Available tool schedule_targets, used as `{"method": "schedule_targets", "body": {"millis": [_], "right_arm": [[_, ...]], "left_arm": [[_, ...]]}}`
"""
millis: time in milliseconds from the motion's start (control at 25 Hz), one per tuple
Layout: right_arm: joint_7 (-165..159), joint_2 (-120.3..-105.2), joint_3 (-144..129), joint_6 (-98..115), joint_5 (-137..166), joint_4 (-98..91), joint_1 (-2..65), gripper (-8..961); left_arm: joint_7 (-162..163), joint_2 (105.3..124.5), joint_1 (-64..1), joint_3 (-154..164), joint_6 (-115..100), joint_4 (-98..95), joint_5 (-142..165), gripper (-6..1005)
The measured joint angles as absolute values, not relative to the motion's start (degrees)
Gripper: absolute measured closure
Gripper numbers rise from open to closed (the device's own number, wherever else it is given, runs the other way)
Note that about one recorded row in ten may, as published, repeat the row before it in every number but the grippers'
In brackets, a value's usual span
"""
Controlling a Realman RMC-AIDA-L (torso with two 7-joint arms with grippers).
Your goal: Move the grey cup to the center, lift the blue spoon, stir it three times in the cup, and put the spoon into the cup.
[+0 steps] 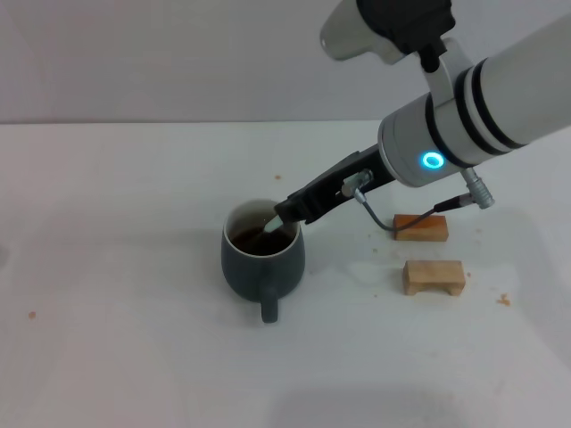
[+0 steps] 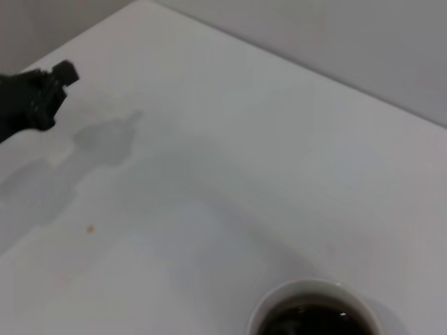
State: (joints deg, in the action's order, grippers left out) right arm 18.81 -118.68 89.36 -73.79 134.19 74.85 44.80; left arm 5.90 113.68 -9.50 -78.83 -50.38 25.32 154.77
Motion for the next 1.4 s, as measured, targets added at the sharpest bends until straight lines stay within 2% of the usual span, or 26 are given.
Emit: {"method": "schedule_targets", "body": {"millis": [440, 600, 1000, 1400], "right_arm": [[19.7, -118.74, 88.6, -73.9, 134.1, 75.9, 44.5, 671], [20.5, -118.75, 88.6, -71.7, 135.5, 80.5, 42.3, 661], [20.9, -118.87, 85.3, -54.5, 144.8, 92.2, 29.8, 661], [26.7, -118.89, 78.7, -26.6, 148.1, 93.7, 11.5, 662]], "left_arm": [[5.9, 113.65, -9.4, -78.8, -50.6, 25.3, 154.8, 1001], [6.0, 113.7, -9.4, -78.8, -50.6, 25.3, 154.8, 1001], [6.2, 113.81, -9.3, -78.8, -50.7, 25.3, 154.8, 1001], [6.4, 114.09, -9.3, -78.8, -50.7, 25.1, 154.8, 1001]]}}
